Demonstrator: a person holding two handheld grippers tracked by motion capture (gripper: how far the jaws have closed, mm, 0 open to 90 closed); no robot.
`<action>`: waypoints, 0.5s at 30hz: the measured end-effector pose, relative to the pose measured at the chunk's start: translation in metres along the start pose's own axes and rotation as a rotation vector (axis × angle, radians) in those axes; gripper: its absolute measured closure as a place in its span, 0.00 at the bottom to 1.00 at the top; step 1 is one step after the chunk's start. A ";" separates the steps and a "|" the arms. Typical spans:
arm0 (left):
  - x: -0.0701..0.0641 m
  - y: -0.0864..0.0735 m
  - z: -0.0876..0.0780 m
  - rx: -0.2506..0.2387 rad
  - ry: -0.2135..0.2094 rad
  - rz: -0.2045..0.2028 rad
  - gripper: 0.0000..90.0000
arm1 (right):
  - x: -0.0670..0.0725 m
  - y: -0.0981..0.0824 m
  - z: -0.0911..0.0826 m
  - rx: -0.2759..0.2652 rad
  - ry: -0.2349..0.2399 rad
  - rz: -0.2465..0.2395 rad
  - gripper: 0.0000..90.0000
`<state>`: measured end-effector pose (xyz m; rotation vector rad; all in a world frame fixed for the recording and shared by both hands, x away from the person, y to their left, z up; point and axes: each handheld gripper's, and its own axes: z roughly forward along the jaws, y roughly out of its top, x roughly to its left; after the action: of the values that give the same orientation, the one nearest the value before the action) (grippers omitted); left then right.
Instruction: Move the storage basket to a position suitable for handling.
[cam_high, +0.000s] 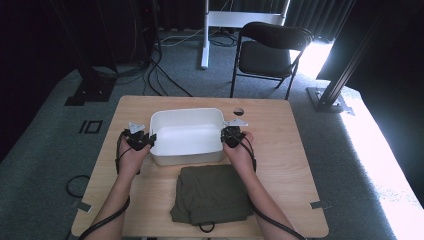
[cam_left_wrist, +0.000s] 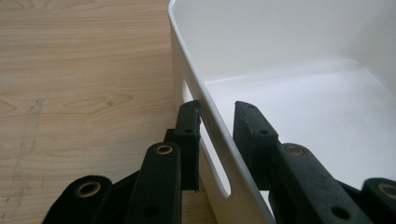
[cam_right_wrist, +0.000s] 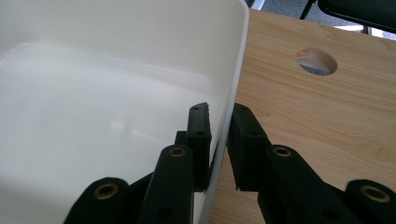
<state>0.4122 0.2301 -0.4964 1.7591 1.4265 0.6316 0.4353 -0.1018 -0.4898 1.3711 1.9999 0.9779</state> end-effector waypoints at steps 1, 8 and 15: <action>-0.002 0.001 0.001 0.001 -0.001 0.003 0.82 | -0.002 0.000 0.000 -0.002 -0.004 0.003 0.89; -0.012 0.005 0.010 0.000 -0.010 0.014 0.82 | -0.013 -0.002 -0.002 0.001 -0.020 0.018 0.89; -0.024 0.010 0.018 -0.002 -0.025 0.025 0.82 | -0.029 -0.004 -0.004 0.000 -0.023 0.039 0.89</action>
<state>0.4254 0.2017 -0.4968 1.7797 1.3892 0.6220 0.4403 -0.1305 -0.4900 1.4197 1.9634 0.9753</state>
